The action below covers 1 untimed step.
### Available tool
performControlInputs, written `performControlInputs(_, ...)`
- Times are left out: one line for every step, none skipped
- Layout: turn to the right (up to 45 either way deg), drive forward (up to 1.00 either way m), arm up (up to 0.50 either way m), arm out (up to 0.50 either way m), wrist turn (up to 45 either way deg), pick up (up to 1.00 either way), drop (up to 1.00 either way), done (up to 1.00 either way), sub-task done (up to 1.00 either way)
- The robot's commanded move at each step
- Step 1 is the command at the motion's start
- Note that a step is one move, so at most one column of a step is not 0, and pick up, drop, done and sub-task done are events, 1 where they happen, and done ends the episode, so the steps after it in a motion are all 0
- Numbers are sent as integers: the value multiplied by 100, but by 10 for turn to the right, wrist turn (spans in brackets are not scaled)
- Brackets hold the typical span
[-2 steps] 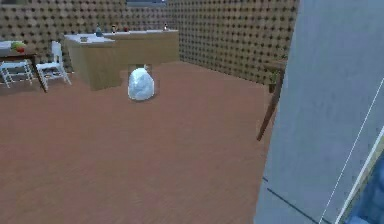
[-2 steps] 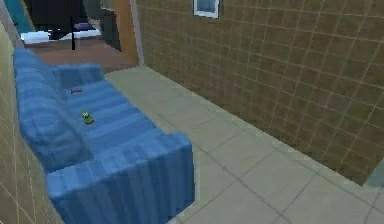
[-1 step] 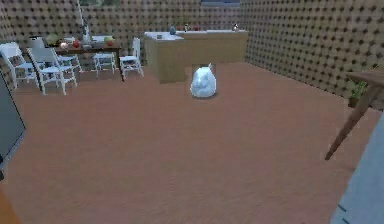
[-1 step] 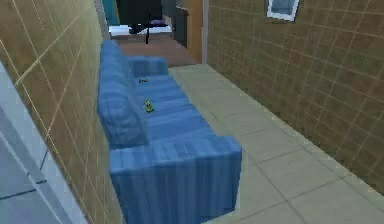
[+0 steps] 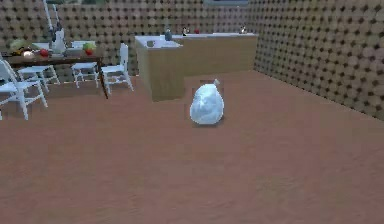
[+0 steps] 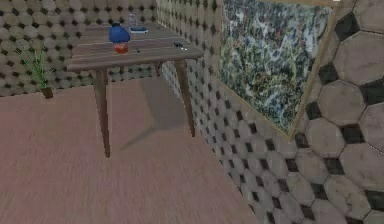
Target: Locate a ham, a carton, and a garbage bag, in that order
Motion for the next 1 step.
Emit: performControlInputs(0, 100, 0, 0, 0, 0, 0, 0, 0)
